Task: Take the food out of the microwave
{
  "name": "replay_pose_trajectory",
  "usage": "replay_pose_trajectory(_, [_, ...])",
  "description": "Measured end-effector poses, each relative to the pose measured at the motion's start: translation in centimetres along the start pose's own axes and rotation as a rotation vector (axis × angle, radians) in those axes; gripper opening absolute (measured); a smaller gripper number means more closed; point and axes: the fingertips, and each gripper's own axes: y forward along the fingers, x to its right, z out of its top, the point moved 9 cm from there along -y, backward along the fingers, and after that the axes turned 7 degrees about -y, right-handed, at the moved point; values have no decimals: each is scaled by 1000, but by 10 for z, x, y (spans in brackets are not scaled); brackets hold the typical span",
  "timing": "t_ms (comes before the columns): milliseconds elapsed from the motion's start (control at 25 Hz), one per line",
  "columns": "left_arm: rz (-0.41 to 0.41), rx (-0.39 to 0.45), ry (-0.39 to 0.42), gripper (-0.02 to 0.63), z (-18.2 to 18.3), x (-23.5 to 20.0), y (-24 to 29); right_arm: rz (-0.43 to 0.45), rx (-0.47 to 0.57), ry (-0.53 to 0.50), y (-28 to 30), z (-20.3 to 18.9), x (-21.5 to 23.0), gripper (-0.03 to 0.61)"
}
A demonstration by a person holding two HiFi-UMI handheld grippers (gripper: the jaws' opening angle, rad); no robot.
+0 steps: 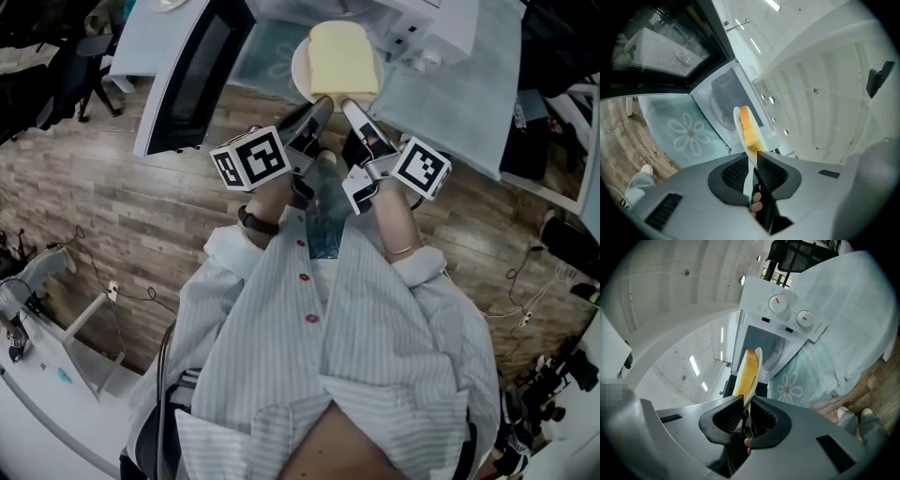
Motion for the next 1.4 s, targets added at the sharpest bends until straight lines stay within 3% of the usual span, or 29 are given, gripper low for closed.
replay_pose_trajectory(480, [-61, -39, 42, 65, 5, 34, 6, 48, 82, -23, -19, 19, -24, 63])
replay_pose_trajectory(1400, [-104, -75, 37, 61, 28, 34, -4, 59, 140, -14, -4, 11, -44, 63])
